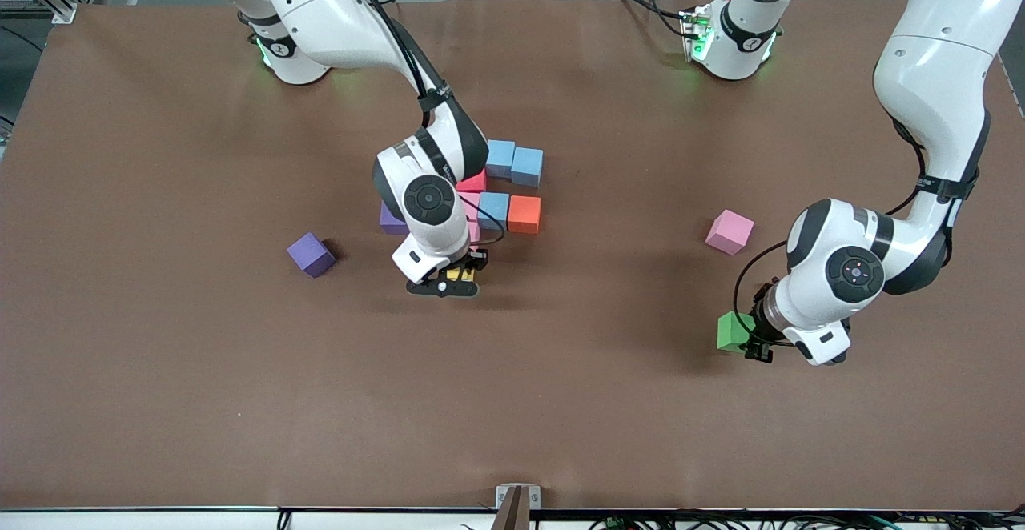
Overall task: Arrange 11 blocks into digit 3
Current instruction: 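Carry the yellow cube to the cluster and lower it with the right gripper, then open and withdraw the right gripper while the left gripper carries green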
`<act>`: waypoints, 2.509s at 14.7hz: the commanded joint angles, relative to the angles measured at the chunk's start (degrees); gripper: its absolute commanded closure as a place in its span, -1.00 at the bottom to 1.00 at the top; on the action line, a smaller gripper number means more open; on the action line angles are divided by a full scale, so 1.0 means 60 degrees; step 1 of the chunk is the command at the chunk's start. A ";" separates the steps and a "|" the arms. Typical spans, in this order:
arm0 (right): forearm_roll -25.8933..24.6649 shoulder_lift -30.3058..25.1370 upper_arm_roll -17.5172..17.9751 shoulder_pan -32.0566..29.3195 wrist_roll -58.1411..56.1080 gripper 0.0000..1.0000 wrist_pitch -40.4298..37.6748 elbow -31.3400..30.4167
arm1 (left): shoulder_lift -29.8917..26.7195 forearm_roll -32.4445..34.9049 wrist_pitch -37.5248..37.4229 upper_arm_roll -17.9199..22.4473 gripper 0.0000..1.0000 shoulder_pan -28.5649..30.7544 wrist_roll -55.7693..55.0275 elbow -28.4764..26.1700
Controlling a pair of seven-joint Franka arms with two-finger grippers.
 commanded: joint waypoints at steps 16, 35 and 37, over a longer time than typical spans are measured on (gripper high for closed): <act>0.0001 0.0144 -0.0008 -0.0093 0.0122 -1.00 -0.0186 0.0517 | -0.0090 -0.0183 -0.0168 0.0023 0.35 -0.0045 0.0112 0.0070; -0.0305 -0.2654 -0.0330 -0.4690 -0.5233 -1.00 -0.5338 0.1628 | 0.0011 -0.0227 -0.0168 0.0038 0.34 -0.2650 -0.2844 0.0493; -0.0700 -0.2668 -0.0345 -0.5247 -0.6012 -1.00 -0.5810 0.1850 | 0.0289 -0.0183 -0.0168 0.0183 0.34 -0.3599 -0.3605 0.0758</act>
